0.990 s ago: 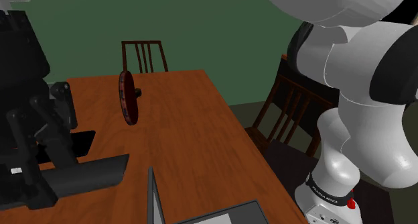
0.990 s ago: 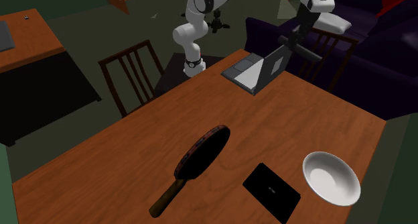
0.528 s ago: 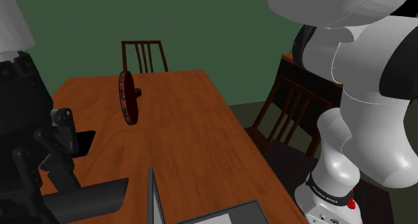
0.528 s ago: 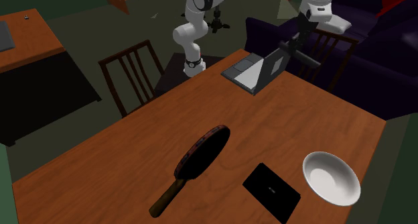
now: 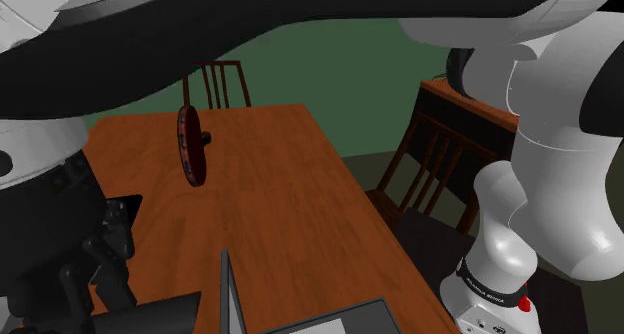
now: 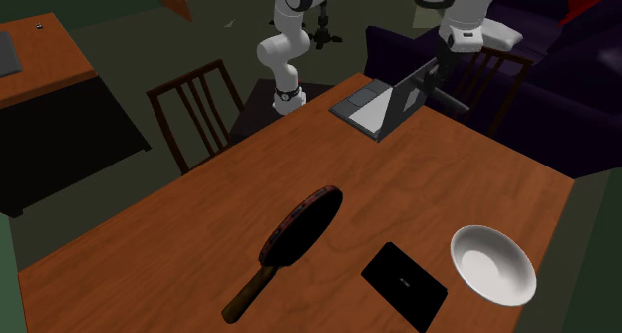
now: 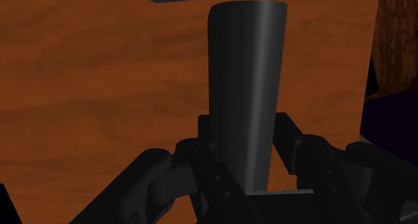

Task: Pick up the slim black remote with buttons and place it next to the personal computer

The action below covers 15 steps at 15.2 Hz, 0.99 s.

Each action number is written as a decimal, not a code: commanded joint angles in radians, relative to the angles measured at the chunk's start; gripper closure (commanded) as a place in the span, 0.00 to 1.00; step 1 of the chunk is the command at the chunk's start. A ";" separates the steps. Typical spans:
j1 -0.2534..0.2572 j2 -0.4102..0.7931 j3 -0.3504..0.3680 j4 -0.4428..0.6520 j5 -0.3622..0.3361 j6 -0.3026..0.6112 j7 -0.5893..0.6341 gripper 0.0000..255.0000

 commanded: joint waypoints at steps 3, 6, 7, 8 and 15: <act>-0.004 -0.017 0.000 -0.078 0.004 0.061 -0.004 1.00; -0.007 -0.024 -0.001 -0.128 0.005 0.105 -0.007 1.00; -0.007 -0.026 -0.001 -0.144 0.006 0.119 -0.008 1.00; -0.008 -0.027 -0.001 -0.159 0.006 0.133 -0.009 1.00; -0.011 -0.028 -0.003 -0.256 0.007 0.228 -0.015 1.00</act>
